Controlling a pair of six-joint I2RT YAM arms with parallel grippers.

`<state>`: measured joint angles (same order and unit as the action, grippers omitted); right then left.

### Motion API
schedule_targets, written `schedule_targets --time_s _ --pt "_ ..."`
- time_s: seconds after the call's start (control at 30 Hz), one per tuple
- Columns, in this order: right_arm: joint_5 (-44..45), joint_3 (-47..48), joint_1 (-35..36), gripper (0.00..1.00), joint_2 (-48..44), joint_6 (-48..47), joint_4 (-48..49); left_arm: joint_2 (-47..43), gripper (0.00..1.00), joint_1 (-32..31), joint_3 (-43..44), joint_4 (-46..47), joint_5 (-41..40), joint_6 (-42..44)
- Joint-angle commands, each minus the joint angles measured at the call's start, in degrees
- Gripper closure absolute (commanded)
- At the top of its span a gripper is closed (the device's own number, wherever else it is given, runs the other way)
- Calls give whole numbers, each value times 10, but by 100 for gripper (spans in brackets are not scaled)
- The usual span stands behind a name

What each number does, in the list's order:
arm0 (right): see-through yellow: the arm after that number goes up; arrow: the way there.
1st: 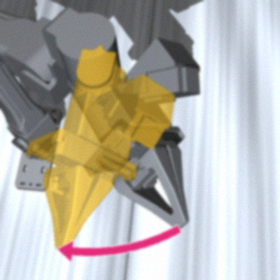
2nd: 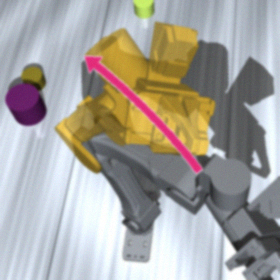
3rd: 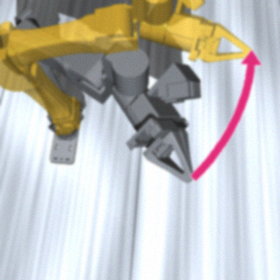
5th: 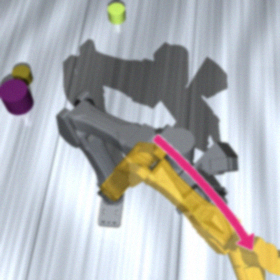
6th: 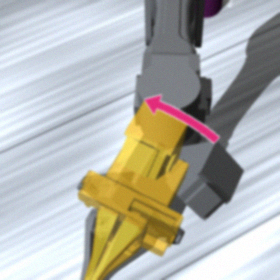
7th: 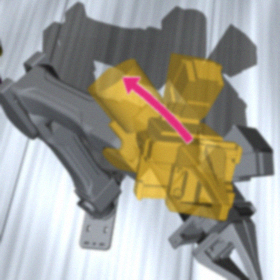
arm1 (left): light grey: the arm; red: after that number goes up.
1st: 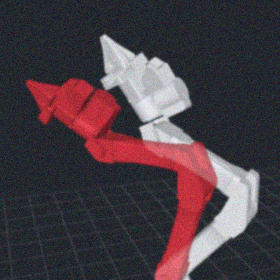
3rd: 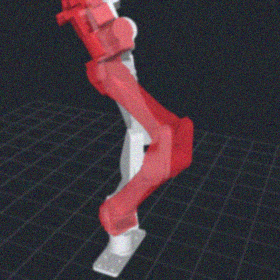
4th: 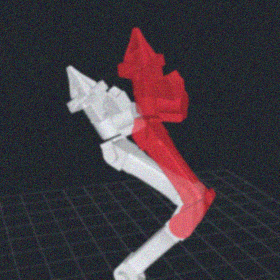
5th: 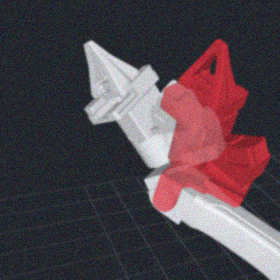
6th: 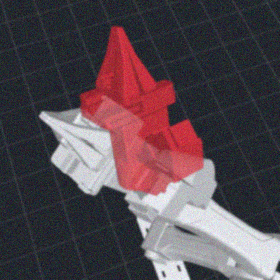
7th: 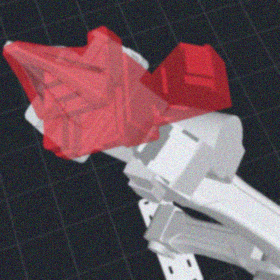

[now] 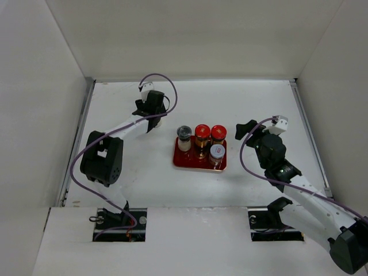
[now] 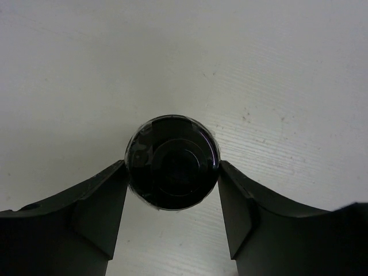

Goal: Organize the condiment bottles

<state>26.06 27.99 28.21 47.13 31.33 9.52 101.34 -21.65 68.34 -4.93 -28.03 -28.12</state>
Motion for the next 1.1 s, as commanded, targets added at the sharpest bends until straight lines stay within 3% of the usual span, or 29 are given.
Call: schedule_targets --time_s 0.0,0.27,0.5,0.73,1.07 --pt "-5 -1 5 0 -6 1 29 -65 62 -11 -14 18 -29 -4" --pt "-9 0 6 0 -2 0 30 -309 63 -91 -204 11 -73 -3" --pt "-8 1 7 0 5 1 32 -483 63 -213 -254 -83 -48 -10" --pt "-8 0 2 0 6 0 33 -428 63 -363 -218 -48 -55 -2" --pt "-8 -7 2 0 4 -1 45 -309 62 -384 -209 76 -41 24"
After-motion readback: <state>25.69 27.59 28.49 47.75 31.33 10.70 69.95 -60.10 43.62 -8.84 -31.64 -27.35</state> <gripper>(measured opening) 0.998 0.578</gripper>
